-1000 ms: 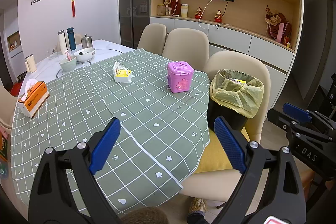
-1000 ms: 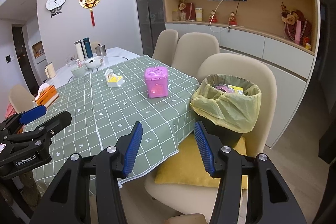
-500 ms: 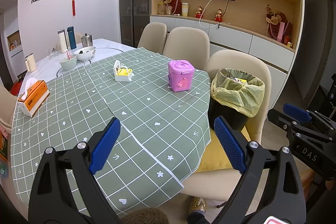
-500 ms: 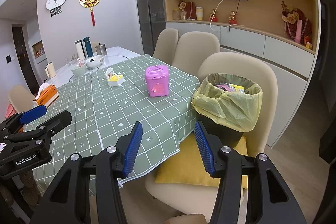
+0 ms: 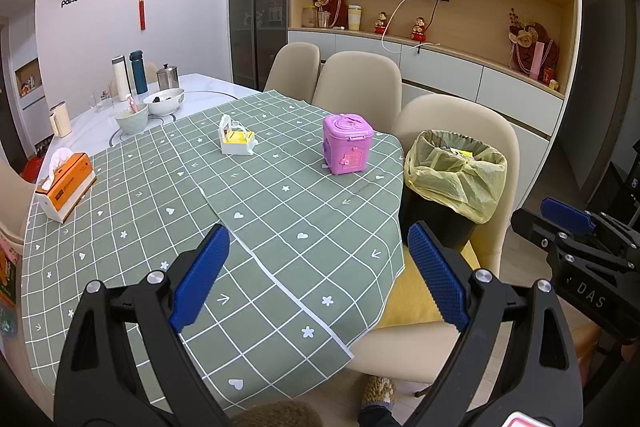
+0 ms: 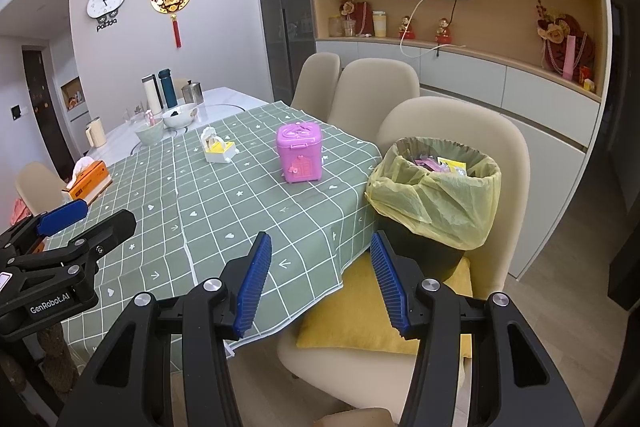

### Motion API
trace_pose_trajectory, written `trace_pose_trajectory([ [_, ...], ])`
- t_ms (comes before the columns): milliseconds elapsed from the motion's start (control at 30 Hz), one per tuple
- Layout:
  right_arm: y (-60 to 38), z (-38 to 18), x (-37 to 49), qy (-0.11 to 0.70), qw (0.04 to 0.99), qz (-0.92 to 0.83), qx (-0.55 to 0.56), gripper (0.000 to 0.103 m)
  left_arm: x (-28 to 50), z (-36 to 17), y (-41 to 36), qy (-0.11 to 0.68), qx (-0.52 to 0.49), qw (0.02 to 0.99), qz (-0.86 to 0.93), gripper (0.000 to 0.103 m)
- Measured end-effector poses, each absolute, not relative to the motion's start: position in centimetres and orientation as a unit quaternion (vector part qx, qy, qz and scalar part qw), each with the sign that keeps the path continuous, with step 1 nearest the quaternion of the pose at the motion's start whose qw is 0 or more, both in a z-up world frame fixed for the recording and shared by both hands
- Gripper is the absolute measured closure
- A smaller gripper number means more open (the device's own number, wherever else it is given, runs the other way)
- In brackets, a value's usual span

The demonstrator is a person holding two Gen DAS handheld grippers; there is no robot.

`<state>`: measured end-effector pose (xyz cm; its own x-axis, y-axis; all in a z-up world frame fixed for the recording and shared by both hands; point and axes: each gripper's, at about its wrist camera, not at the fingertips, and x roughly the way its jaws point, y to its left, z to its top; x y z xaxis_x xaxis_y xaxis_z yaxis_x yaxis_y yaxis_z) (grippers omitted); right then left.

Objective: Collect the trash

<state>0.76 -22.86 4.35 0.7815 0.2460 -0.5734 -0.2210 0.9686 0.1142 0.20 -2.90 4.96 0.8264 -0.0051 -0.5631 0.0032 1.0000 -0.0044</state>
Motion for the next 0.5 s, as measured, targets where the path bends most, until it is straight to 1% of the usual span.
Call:
trace_pose_trajectory([
  [233, -22.5, 3.9, 1.1, 0.312, 0.942, 0.125, 0.02, 0.054, 0.5, 4.8, -2.5, 0.298, -0.007, 0.955, -0.003, 0.017],
  [367, -22.0, 3.3, 2.7, 0.328, 0.936, 0.129, 0.013, 0.054, 2.5, 3.8, -1.0, 0.322, -0.018, 0.946, 0.013, 0.017],
  [467, -20.6, 2.3, 5.0, 0.346, 0.927, 0.146, -0.008, 0.054, 6.3, 1.3, 3.2, 0.358, -0.043, 0.931, 0.063, 0.017],
  [500, -19.6, 1.7, 6.5, 0.36, 0.919, 0.163, -0.023, 0.054, 8.4, -0.3, 6.0, 0.374, -0.059, 0.921, 0.091, 0.017],
])
